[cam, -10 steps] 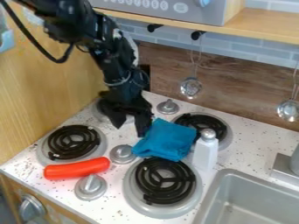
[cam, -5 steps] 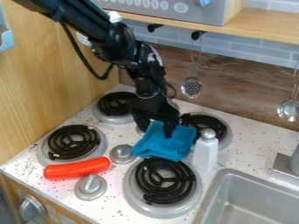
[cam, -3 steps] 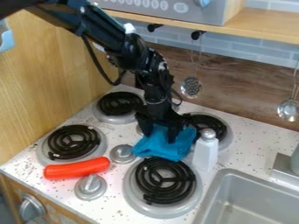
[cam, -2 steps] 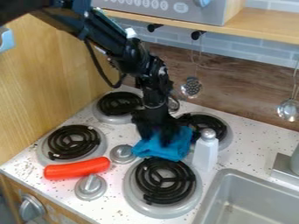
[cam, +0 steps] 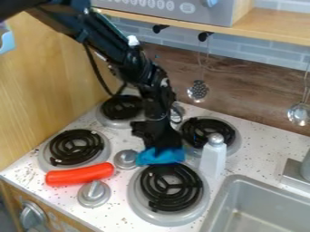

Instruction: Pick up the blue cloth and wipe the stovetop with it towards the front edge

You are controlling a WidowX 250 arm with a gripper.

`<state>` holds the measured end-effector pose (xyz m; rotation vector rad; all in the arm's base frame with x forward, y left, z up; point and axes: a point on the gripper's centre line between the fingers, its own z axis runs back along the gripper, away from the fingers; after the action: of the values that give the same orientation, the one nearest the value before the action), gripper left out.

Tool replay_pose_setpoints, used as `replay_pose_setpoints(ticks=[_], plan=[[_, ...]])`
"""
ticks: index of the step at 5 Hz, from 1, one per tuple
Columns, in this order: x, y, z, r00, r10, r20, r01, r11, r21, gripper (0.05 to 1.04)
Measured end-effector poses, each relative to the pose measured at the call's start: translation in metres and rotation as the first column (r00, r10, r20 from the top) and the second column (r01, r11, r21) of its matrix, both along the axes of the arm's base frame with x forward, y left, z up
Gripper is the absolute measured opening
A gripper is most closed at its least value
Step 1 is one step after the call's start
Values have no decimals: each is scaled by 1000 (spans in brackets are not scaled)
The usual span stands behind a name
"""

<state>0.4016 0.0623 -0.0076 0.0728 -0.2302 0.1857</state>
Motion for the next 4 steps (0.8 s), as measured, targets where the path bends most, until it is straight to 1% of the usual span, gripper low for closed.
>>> replay_pose_setpoints(ticks=[1,2,3,4], plan=[[-15,4,5,1000,-7,6,7,1000,5,112],[-38,11,5,1000,-3,-7,3,1000,7,102],[-60,10,5,1000,-20,-11,20,1000,10,102],[-83,8,2,998,-49,-32,50,998,31,102]])
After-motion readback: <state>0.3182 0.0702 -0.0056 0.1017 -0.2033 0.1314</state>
